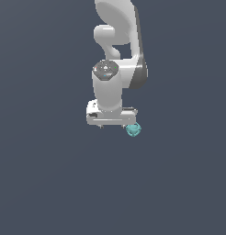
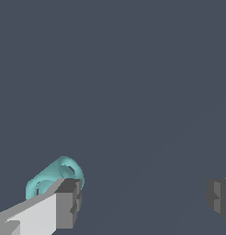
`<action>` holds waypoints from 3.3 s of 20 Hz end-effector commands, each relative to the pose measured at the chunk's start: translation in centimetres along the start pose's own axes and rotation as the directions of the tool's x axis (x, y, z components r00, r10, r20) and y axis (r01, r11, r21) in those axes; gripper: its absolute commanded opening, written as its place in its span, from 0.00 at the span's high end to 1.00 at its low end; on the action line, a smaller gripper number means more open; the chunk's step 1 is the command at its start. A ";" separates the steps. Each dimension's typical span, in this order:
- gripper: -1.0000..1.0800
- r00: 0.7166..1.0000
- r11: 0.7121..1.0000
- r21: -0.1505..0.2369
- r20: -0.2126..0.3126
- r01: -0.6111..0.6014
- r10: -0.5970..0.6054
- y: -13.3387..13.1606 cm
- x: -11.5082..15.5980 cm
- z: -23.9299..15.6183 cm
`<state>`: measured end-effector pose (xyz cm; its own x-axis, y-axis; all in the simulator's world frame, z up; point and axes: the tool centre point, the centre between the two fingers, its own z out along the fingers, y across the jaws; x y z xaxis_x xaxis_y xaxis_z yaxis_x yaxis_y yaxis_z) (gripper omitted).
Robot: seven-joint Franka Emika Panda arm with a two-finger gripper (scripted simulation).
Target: Pick up the object and move it to a goal position.
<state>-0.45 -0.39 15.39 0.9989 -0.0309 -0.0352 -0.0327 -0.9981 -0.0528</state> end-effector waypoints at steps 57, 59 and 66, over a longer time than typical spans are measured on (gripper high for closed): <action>1.00 0.779 0.777 -0.063 0.006 0.626 -0.627 -11.3 -6.4 12.3; 1.00 0.779 0.777 -0.064 0.005 0.626 -0.627 -11.3 -6.4 12.2; 1.00 0.779 0.777 -0.064 0.005 0.626 -0.627 -9.0 -6.6 11.8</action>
<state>-7.05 10.19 4.26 0.7979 0.6028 0.0007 0.6028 -0.7979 0.0005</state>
